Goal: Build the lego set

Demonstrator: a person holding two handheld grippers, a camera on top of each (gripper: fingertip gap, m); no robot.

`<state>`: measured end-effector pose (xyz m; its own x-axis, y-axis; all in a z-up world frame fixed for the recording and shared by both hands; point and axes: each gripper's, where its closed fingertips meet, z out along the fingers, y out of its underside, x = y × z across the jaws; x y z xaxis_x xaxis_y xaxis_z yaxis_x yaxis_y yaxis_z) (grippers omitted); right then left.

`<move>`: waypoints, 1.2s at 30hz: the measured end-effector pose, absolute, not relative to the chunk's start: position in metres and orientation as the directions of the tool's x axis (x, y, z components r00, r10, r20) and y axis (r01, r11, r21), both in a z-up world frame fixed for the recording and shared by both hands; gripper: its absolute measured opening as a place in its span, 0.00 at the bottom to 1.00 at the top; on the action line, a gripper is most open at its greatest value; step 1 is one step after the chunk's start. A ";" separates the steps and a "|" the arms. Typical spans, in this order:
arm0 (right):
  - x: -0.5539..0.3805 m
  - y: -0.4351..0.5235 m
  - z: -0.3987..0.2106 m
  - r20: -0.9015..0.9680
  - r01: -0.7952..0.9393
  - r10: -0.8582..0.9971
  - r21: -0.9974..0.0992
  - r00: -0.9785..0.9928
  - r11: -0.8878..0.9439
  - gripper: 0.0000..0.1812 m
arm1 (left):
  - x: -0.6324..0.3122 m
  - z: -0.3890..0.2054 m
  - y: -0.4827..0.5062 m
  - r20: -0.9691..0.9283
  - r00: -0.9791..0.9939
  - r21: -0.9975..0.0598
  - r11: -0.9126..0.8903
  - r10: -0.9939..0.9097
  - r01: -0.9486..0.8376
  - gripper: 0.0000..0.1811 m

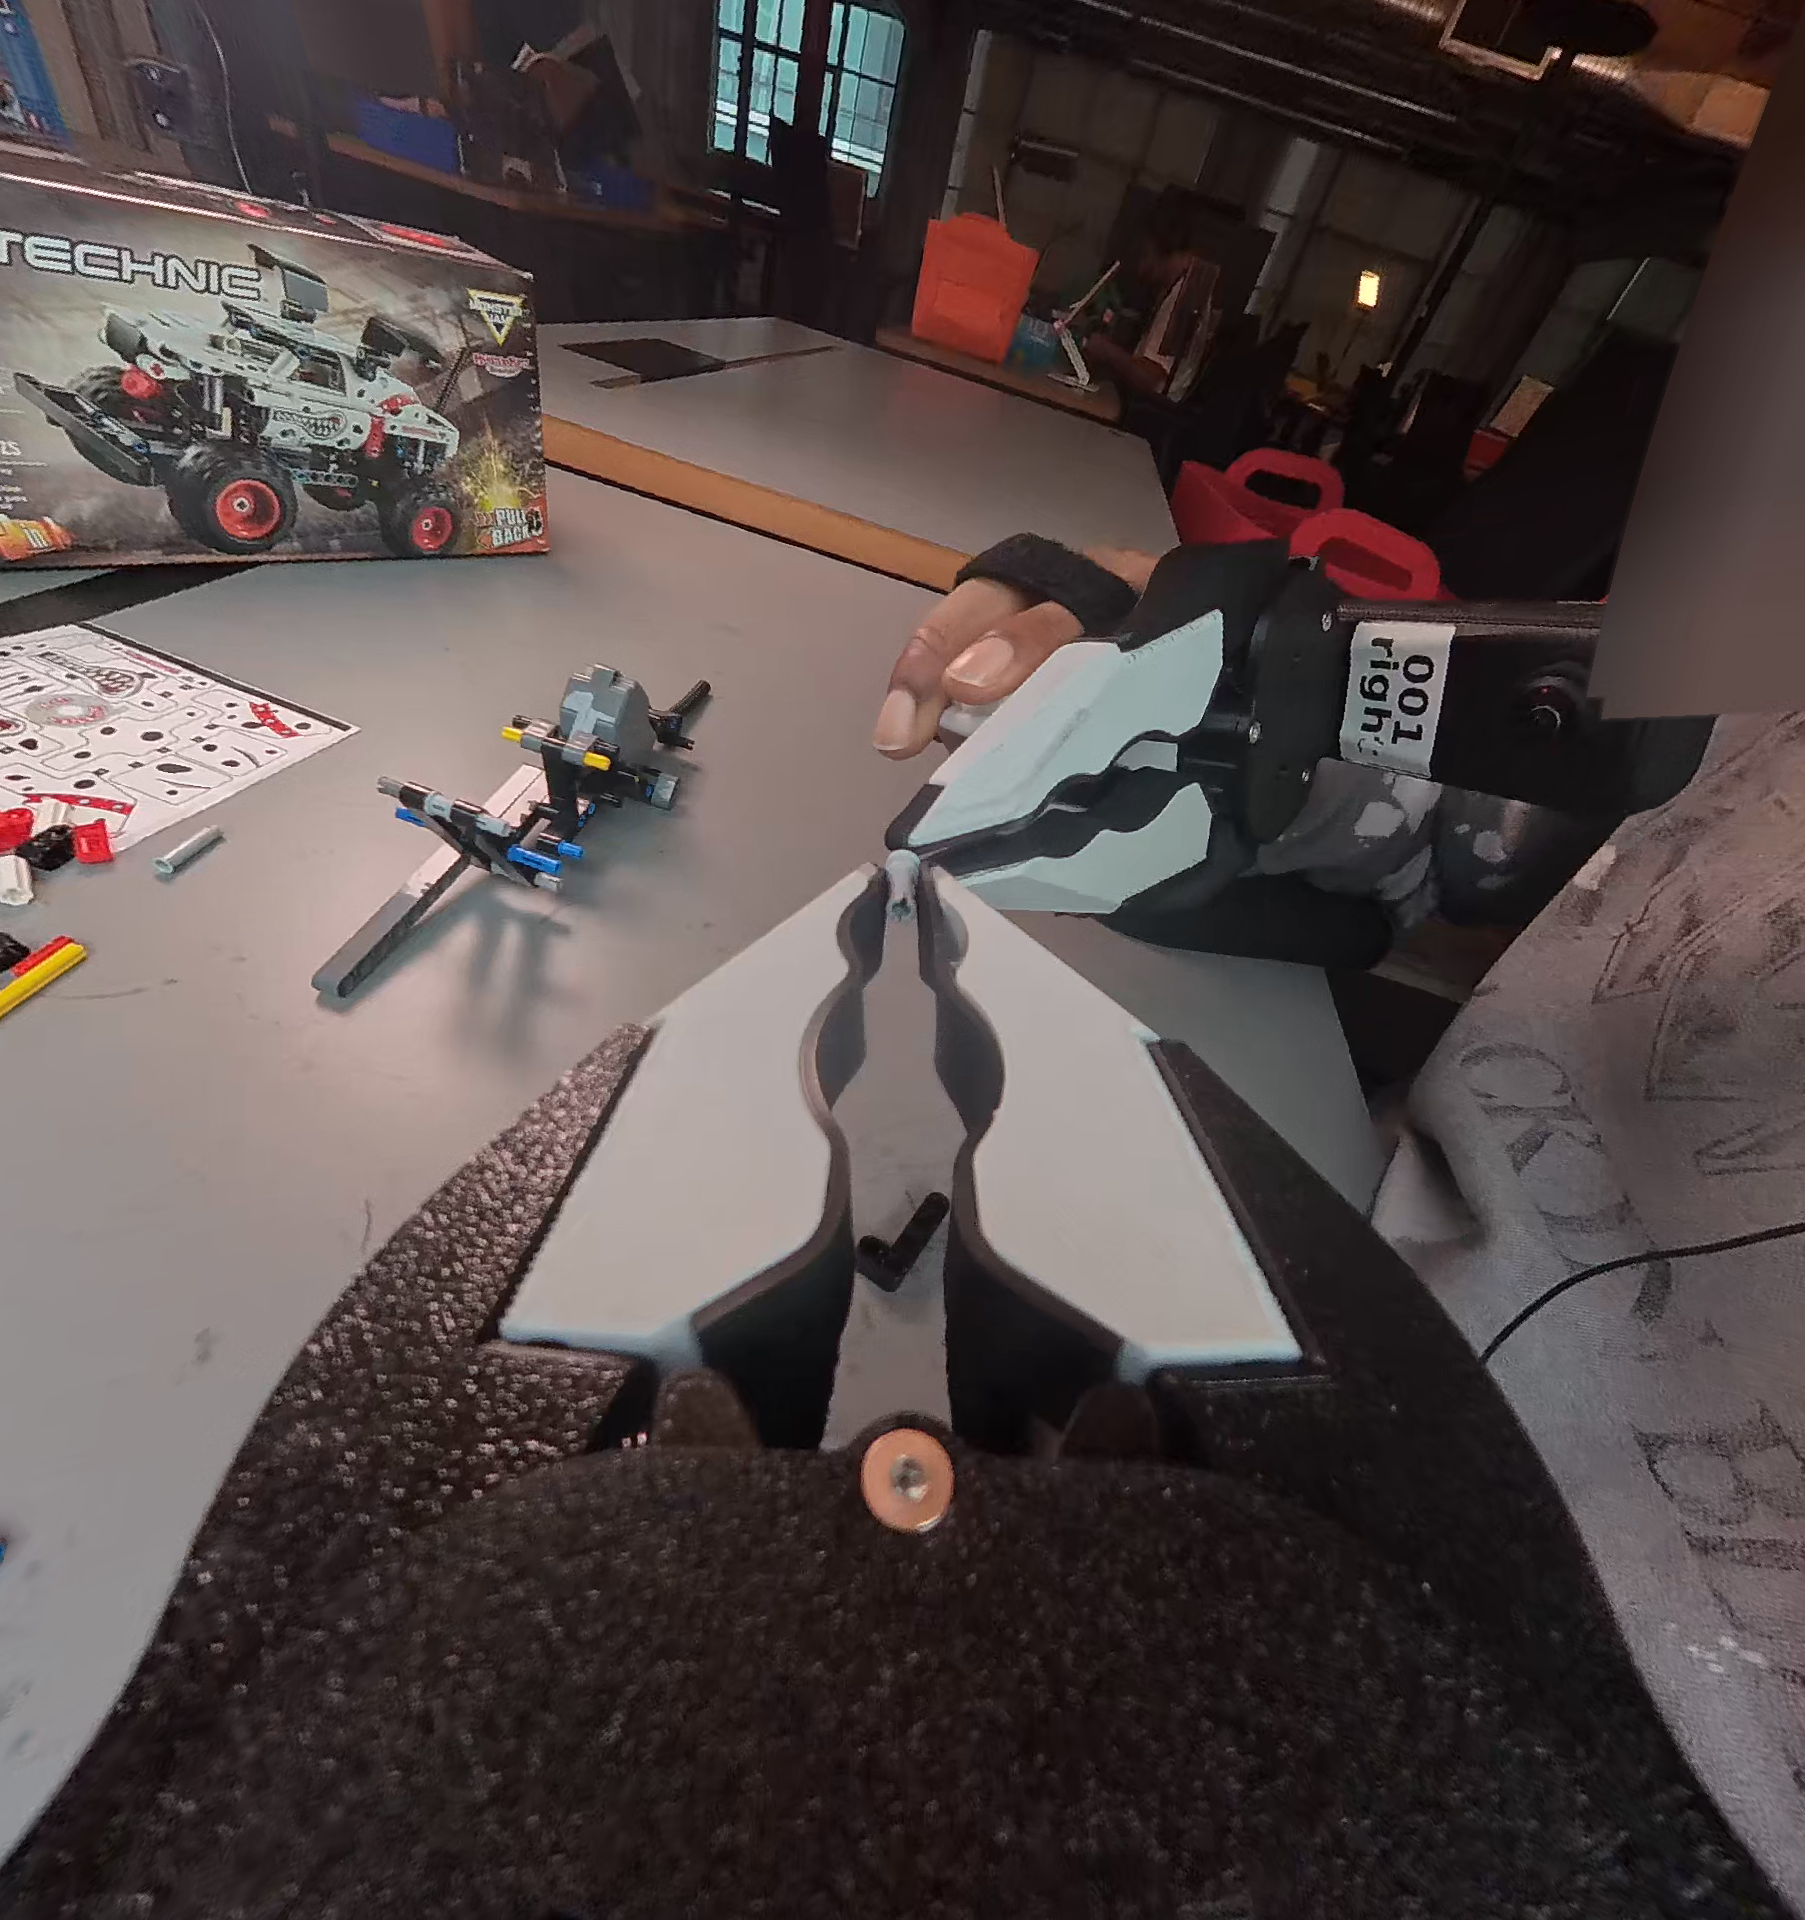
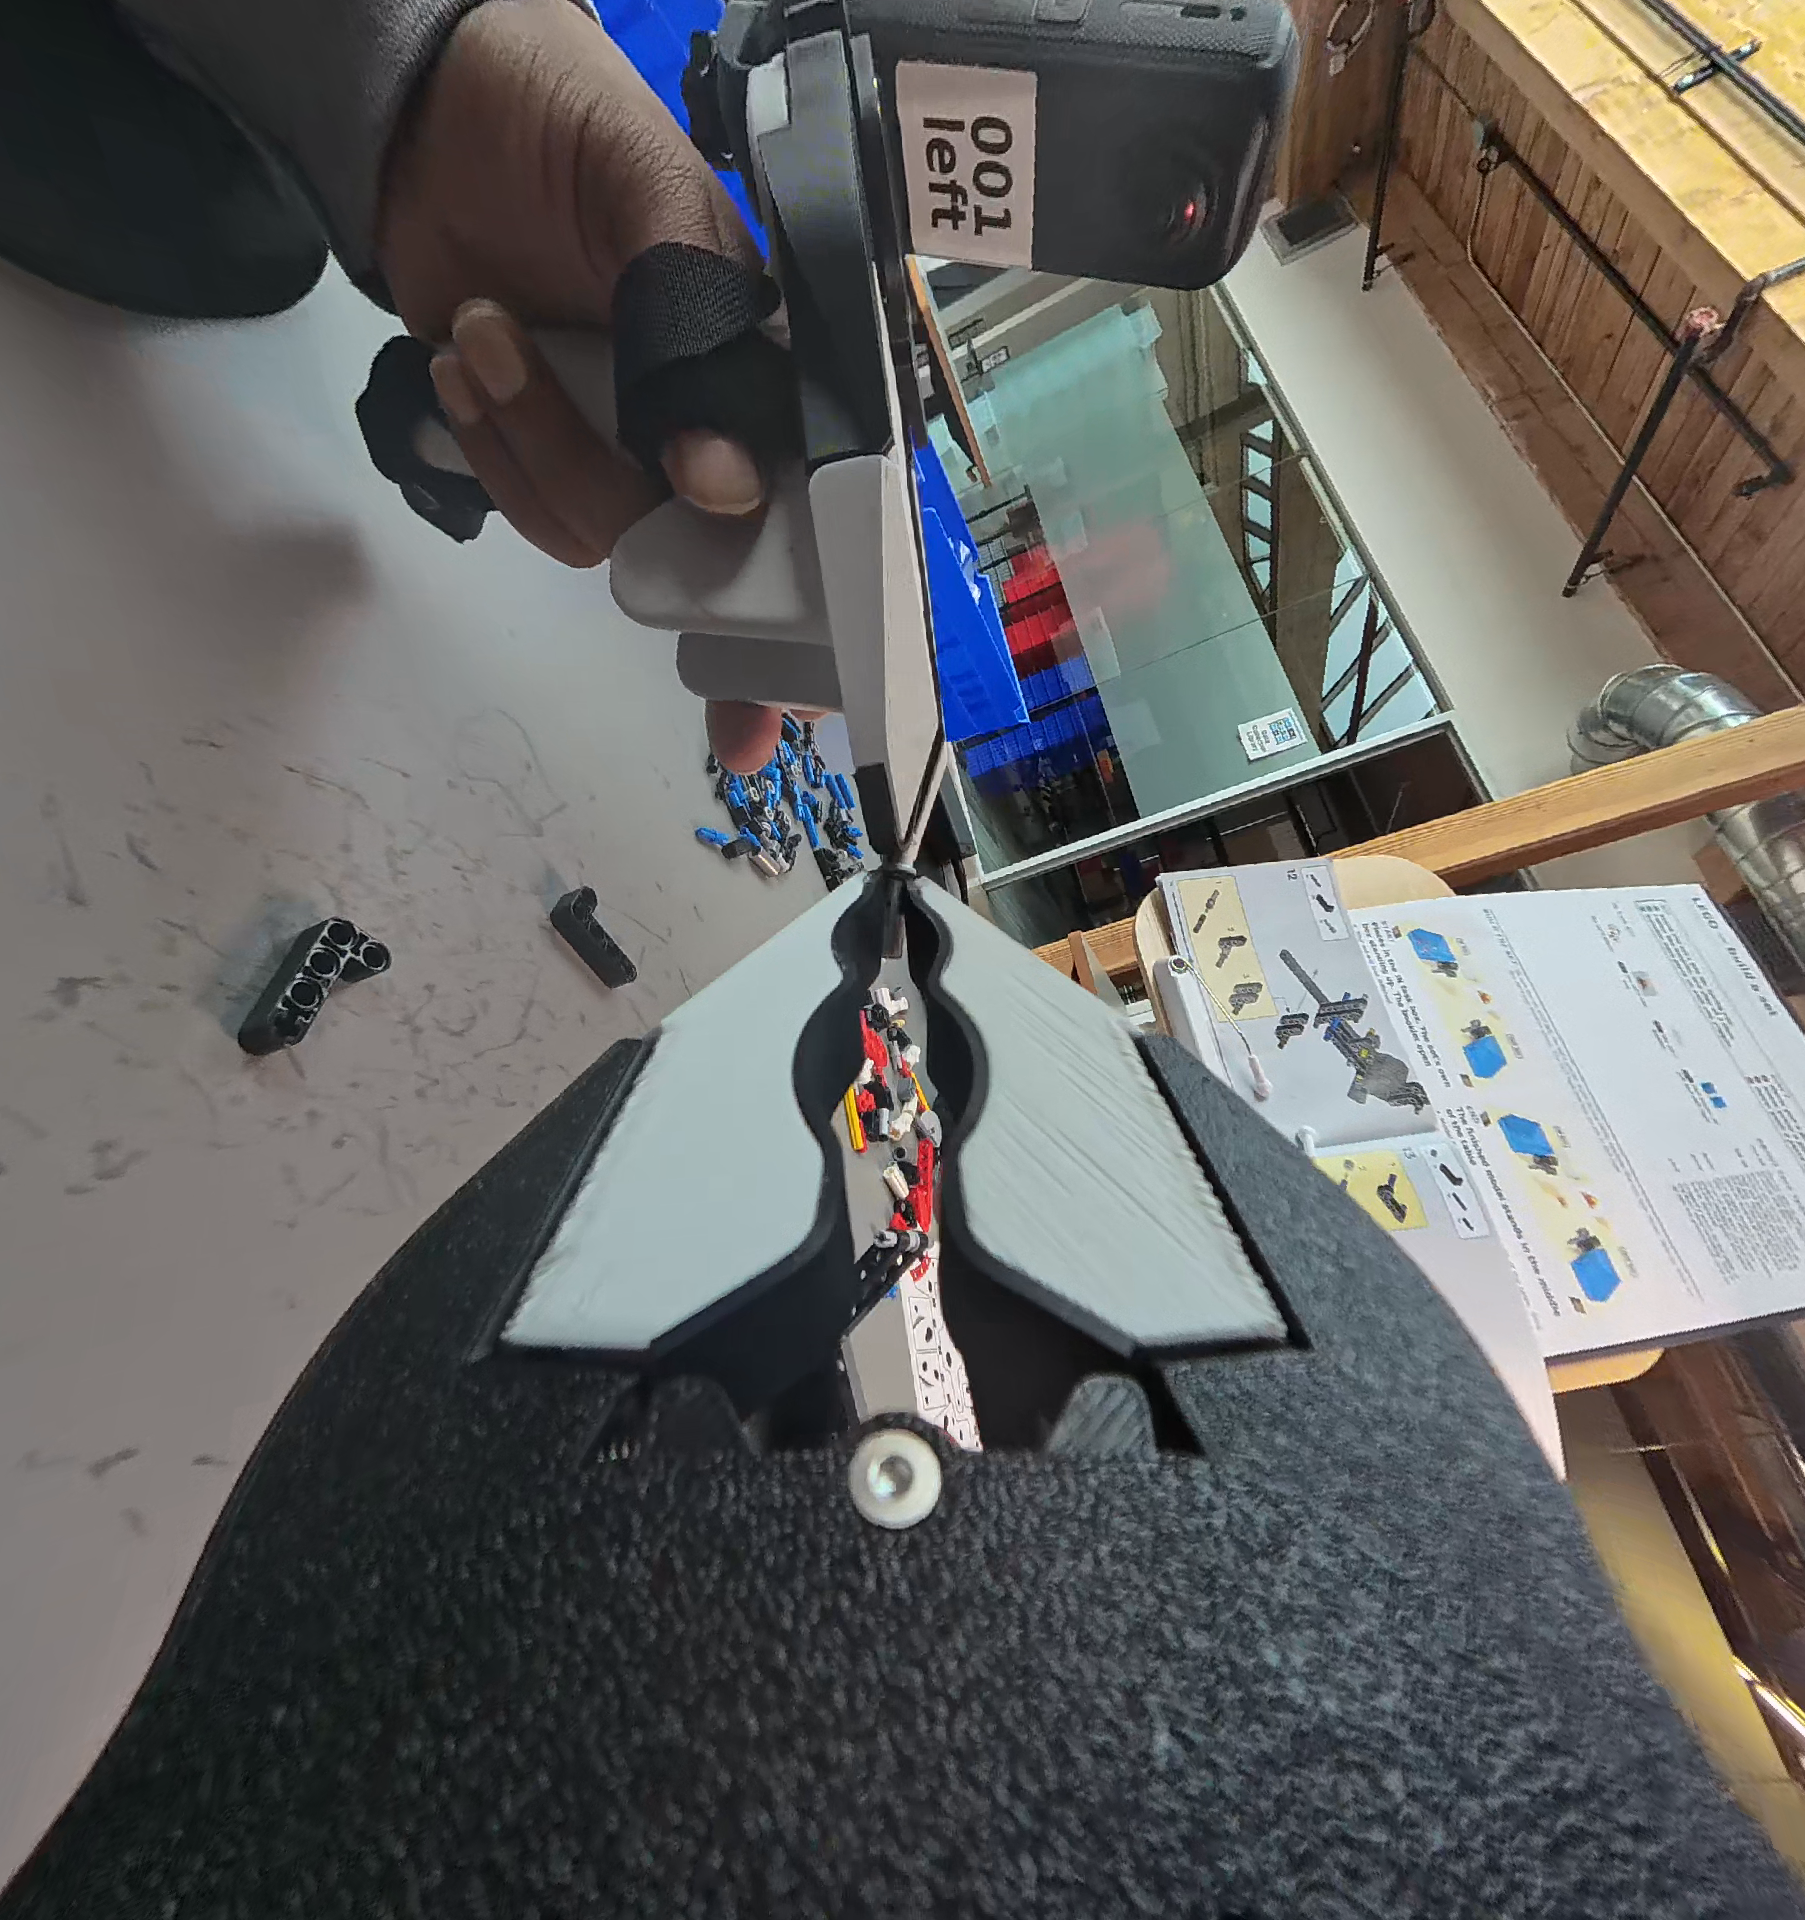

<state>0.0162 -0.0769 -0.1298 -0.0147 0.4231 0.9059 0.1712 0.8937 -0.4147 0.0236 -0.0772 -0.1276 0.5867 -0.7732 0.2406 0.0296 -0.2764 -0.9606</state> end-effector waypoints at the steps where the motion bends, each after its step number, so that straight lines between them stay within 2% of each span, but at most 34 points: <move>1: 0.016 -0.077 -0.129 0.899 0.169 0.437 -0.429 -0.012 0.887 0.02 | 0.024 -0.127 -0.077 0.250 0.581 -0.959 -0.282 -0.774 0.036 0.04; 3: 0.017 -0.075 -0.127 0.879 0.153 0.477 -0.473 0.009 0.868 0.02 | 0.024 -0.125 -0.076 0.285 0.563 -0.952 -0.297 -0.775 0.073 0.04; 8: 0.021 -0.061 -0.103 0.647 0.064 0.759 -0.762 0.065 0.644 0.12 | 0.017 -0.107 -0.072 0.510 0.420 -0.856 -0.396 -0.751 0.331 0.04; 11: 0.023 -0.062 -0.098 0.537 0.014 0.842 -0.843 0.048 0.537 0.09 | 0.016 -0.101 -0.071 0.603 0.317 -0.779 -0.457 -0.732 0.428 0.04; 18: 0.022 -0.080 -0.102 0.483 -0.010 0.874 -0.875 -0.062 0.483 0.02 | 0.022 -0.098 -0.078 0.629 0.252 -0.753 -0.494 -0.736 0.435 0.04; 27: 0.025 -0.081 -0.101 0.416 -0.020 0.903 -0.909 -0.110 0.416 0.02 | 0.025 -0.098 -0.082 0.609 0.274 -0.776 -0.488 -0.744 0.400 0.04; 32: 0.023 -0.080 -0.109 0.442 0.019 0.891 -0.895 -0.106 0.446 0.07 | 0.021 -0.101 -0.080 0.624 0.291 -0.767 -0.495 -0.726 0.409 0.04; 33: 0.021 -0.080 -0.109 0.439 0.024 0.893 -0.896 -0.100 0.443 0.03 | 0.022 -0.104 -0.079 0.620 0.305 -0.773 -0.496 -0.723 0.395 0.04; 36: 0.021 -0.078 -0.111 0.446 0.043 0.889 -0.891 -0.100 0.452 0.02 | 0.023 -0.107 -0.079 0.618 0.318 -0.777 -0.500 -0.719 0.383 0.04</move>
<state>0.0212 -0.0783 -0.1114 -0.1001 0.8894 0.4461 0.0432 0.4518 -0.8911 0.0235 -0.0792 -0.1072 0.3177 -0.7187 0.6185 0.3827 -0.4996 -0.7771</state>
